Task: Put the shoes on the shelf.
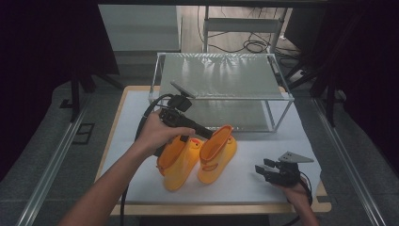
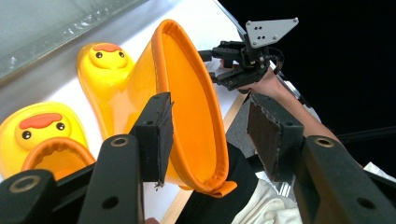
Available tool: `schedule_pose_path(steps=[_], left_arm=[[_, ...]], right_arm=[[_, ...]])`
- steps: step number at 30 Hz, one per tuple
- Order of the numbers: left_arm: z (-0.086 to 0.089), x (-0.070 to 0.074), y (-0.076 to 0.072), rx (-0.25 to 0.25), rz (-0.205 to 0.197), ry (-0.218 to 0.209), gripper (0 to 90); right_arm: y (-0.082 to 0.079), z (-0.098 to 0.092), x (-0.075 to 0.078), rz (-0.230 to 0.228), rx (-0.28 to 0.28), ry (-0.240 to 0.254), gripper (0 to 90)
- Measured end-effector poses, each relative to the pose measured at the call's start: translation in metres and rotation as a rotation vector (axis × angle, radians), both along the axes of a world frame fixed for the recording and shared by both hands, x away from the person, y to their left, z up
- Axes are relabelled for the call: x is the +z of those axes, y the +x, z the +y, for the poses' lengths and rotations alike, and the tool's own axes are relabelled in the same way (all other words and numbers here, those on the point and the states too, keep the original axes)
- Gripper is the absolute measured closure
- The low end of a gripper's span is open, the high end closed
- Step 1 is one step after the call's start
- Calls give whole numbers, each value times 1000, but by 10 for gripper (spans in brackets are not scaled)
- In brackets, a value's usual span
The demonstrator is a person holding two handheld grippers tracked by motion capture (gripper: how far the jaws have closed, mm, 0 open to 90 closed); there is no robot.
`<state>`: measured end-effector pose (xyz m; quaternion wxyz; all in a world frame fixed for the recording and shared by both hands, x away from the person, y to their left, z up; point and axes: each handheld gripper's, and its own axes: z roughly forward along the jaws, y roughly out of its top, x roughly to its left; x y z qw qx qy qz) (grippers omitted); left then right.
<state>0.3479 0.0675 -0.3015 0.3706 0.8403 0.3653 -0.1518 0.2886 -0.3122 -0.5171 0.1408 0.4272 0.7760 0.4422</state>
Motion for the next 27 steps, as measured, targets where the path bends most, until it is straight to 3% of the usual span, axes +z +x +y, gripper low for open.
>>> schedule_pose_path(steps=[13,27], left_arm=[[-21,-14,13,-4,44,77,520],[-48,-39,24,3,68,224,553]], right_arm=[[0,-1,0,8,-12,5,449],[0,-5,1,4,-24,10,449]])
